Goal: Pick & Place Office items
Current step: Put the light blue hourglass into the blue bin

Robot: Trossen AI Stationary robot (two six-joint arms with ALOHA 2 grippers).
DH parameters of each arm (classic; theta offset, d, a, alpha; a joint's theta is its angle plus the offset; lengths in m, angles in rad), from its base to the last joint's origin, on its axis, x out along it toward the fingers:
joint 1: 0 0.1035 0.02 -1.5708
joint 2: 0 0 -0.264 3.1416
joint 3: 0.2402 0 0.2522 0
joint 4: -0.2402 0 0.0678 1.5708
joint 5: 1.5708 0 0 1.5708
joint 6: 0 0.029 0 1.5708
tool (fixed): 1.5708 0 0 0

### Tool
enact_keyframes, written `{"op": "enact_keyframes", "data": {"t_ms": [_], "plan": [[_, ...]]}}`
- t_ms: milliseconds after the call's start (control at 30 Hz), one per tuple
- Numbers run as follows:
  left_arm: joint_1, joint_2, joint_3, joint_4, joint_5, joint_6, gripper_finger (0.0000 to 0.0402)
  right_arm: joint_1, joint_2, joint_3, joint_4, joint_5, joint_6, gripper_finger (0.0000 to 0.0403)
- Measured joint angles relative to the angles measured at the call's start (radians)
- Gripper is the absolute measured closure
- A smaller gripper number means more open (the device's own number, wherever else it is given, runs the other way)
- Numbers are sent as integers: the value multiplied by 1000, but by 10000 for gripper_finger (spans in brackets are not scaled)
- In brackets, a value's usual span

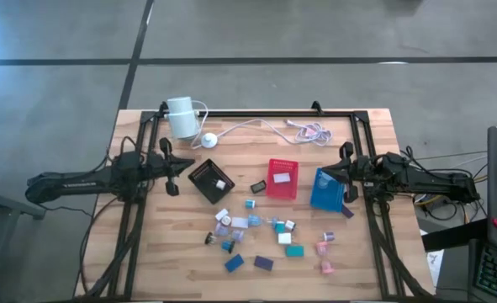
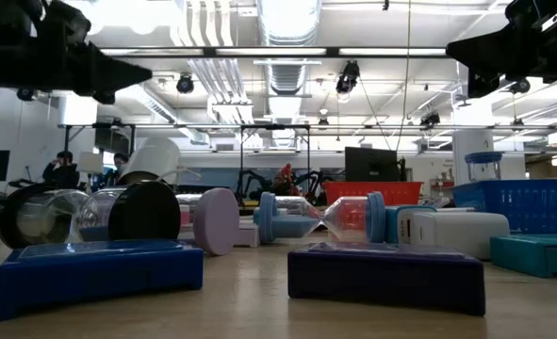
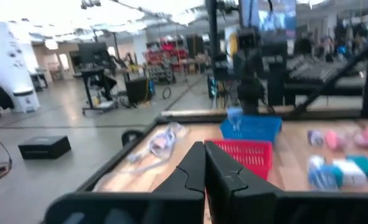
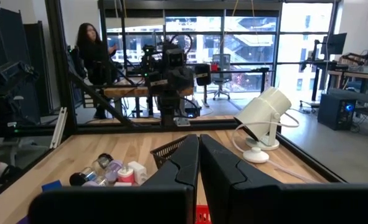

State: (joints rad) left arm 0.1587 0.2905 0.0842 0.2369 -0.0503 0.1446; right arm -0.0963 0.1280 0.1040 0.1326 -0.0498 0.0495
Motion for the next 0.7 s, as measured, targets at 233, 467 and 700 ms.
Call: {"op": "enact_keyframes", "data": {"t_ms": [233,467,700], "plan": [[34,0,-36,1,9,16,401,0,0,0,0,0,0,390],[64,0,-40,2,17,-3,401,0,0,0,0,0,-1,390],[65,0,-40,2,18,-6,401,0,0,0,0,0,-5,390]]}}
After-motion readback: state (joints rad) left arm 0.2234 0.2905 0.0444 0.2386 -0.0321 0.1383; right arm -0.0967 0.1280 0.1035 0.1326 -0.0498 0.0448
